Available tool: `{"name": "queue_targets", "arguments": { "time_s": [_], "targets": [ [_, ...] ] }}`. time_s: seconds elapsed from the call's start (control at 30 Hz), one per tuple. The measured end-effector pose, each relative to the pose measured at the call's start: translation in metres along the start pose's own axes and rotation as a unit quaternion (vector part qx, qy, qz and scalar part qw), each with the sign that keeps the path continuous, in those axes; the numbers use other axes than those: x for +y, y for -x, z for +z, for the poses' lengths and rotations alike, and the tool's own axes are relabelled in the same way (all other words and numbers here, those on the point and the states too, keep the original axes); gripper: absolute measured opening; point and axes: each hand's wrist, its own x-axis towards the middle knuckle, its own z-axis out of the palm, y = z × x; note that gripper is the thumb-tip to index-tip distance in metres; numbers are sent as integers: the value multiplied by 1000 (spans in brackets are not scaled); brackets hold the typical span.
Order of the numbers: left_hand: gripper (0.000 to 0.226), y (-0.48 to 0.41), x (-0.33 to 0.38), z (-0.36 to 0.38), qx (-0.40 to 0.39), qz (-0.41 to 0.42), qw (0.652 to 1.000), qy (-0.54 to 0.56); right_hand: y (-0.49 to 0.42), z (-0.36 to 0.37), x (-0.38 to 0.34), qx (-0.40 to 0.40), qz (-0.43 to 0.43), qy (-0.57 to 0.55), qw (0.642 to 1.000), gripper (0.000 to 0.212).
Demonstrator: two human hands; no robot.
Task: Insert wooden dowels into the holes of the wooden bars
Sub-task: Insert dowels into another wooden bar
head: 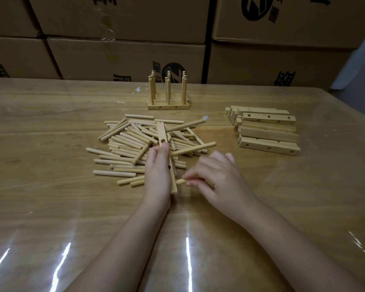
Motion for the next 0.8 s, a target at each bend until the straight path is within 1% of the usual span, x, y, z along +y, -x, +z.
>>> {"name": "queue_targets", "arguments": {
  "time_s": [0.37, 0.6, 0.8],
  "targets": [
    [28, 1, -1, 0, -3, 14, 1000, -10, 1, 1, -3, -13, 13, -14, 1000, 9],
    [24, 1, -2, 1, -15, 22, 999, -21, 2, 1, -2, -33, 21, -13, 999, 17],
    [23, 3, -1, 2, -19, 21, 999, -33, 3, 2, 1, -40, 22, -22, 999, 19]
  ]
}}
